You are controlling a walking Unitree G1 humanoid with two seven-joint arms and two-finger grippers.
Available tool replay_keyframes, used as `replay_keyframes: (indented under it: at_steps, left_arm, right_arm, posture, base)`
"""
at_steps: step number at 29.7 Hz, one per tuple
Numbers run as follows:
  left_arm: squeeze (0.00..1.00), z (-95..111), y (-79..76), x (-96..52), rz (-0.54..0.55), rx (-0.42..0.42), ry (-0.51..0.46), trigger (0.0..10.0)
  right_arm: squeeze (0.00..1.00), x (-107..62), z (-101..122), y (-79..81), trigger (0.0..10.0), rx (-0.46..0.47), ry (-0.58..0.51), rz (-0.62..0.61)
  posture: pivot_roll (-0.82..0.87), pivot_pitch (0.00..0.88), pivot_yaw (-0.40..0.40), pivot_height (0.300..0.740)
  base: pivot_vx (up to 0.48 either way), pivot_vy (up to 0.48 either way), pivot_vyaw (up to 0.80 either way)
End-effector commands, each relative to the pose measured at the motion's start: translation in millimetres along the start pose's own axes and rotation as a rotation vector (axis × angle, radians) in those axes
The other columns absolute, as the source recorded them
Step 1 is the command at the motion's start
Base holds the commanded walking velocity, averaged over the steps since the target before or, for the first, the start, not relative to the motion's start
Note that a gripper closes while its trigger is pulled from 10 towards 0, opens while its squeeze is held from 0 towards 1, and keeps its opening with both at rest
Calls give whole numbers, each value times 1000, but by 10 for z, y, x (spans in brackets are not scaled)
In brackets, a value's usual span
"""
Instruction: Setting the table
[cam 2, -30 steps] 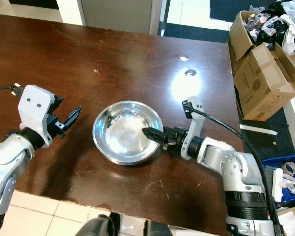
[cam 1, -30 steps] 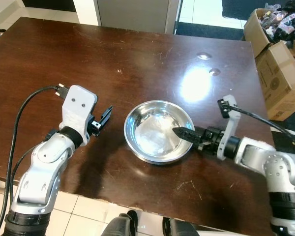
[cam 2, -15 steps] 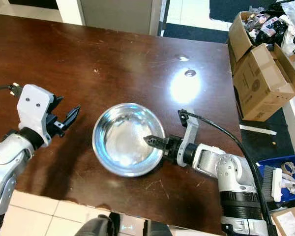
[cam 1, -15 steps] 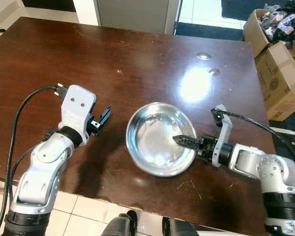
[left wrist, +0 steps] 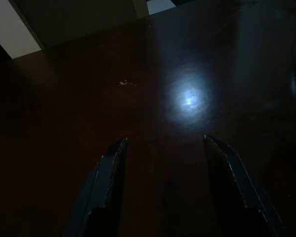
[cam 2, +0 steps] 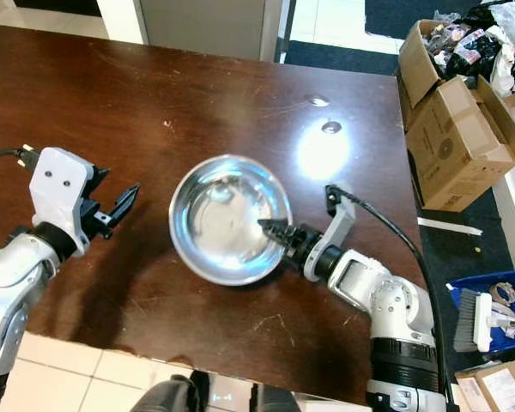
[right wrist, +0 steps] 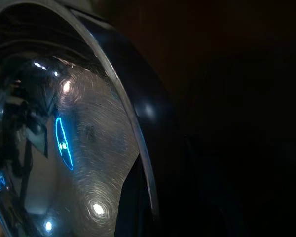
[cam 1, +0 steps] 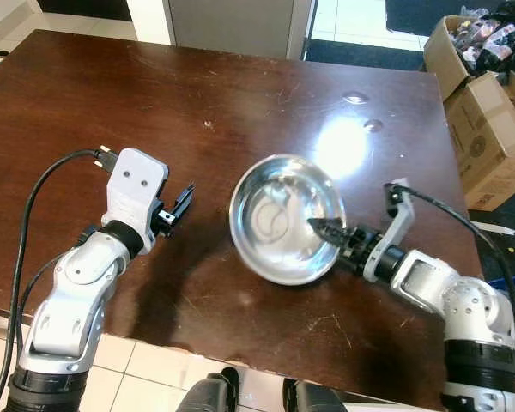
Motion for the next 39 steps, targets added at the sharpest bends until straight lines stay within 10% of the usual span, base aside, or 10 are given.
replay_keyframes:
  at_steps: [1,4,5,19,26,39]
  left_arm:
    - [137,-64,-21,6,2,1,18,10000]
    - [133,-60,-33,25,1,-5,15,10000]
    - [133,-55,-37,40,1,-10,11,10000]
    - [125,-96,-64,14,23,-53,8,10000]
    - [129,-198,-102,-20,36,-65,33,10000]
    - [145,-340,-164,22,88,-76,40,10000]
  right_arm:
    - [0,-45,171,47,0,-65,-114,-28]
    - [0,-62,276,122,0,-166,-186,-55]
    - [0,-69,306,179,10000,-196,-217,-57]
    - [0,-141,317,530,10000,-440,-535,-231]
    - [0,-141,195,543,10000,-472,-521,-263]
    - [0,-224,199,476,10000,-827,-477,-277]
  posture:
    - [-85,115,67,740]
    - [-87,114,68,740]
    - [-94,110,73,740]
    - [-94,94,86,740]
    - [-106,87,78,740]
    - [-160,66,53,740]
  base:
    - [0,0,0]
    - [0,0,0]
    - [0,0,0]
    - [0,0,0]
    - [0,0,0]
    - [0,0,0]
Point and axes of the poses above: a point about 5 cm out from each wrist's last joint towards the gripper, its own x axis pointing out of the wrist towards the gripper, its own z axis along the axis of the wrist's last joint, y = z × x, the point moved 2 cm from there along x, pointing out of the wrist towards the gripper, and after that the axes turned 5 degrees about -x, right-handed, at the moved point
